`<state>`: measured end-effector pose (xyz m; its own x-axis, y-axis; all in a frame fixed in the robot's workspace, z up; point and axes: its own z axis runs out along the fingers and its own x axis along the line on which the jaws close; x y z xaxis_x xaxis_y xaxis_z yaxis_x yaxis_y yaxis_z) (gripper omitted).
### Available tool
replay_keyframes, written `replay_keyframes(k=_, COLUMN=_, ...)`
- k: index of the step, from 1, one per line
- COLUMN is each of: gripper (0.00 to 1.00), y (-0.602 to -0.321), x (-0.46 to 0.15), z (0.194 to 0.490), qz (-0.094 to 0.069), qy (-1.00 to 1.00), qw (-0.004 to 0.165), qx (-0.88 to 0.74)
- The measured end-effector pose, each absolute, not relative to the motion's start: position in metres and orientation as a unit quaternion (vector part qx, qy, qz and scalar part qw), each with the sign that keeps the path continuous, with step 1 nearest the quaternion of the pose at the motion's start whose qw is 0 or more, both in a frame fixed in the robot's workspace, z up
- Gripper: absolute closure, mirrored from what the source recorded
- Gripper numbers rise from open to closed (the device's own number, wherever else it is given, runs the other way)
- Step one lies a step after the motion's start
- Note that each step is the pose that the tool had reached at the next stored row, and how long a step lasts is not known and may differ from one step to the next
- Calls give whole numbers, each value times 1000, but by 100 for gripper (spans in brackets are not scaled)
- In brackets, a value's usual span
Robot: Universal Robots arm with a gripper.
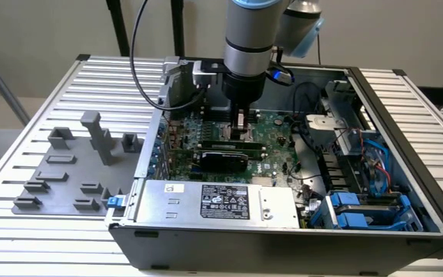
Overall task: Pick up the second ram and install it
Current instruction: 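Press down the second ram until it locks into place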
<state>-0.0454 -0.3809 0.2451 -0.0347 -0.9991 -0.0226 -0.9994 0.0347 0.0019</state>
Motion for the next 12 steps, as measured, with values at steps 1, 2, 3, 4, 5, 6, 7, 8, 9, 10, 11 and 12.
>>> replay_keyframes(k=1, gripper=100, y=-381, x=-45, z=245, qz=9, qy=719, qw=7, qx=-695)
replay_keyframes(k=2, gripper=100, y=-381, x=-45, z=245, qz=9, qy=719, qw=7, qx=-695)
replay_keyframes(k=3, gripper=100, y=-381, x=-45, z=245, qz=9, qy=719, qw=7, qx=-695)
replay_keyframes(k=4, gripper=100, y=-381, x=-45, z=245, qz=9, qy=719, qw=7, qx=-695)
replay_keyframes(k=5, gripper=100, y=-381, x=-45, z=244, qz=9, qy=719, qw=7, qx=-695)
replay_keyframes(k=6, gripper=100, y=-380, x=-45, z=243, qz=8, qy=719, qw=7, qx=-695)
replay_keyframes(k=7, gripper=100, y=-380, x=-45, z=241, qz=9, qy=719, qw=7, qx=-695)
replay_keyframes(k=8, gripper=100, y=-380, x=-45, z=239, qz=9, qy=719, qw=7, qx=-695)
replay_keyframes(k=9, gripper=100, y=-379, x=-45, z=237, qz=8, qy=719, qw=7, qx=-695)
replay_keyframes(k=10, gripper=100, y=-379, x=-45, z=236, qz=9, qy=719, qw=7, qx=-695)
replay_keyframes(k=11, gripper=100, y=-379, x=-45, z=234, qz=9, qy=719, qw=7, qx=-695)
replay_keyframes(k=12, gripper=100, y=-379, x=-45, z=232, qz=9, qy=719, qw=7, qx=-695)
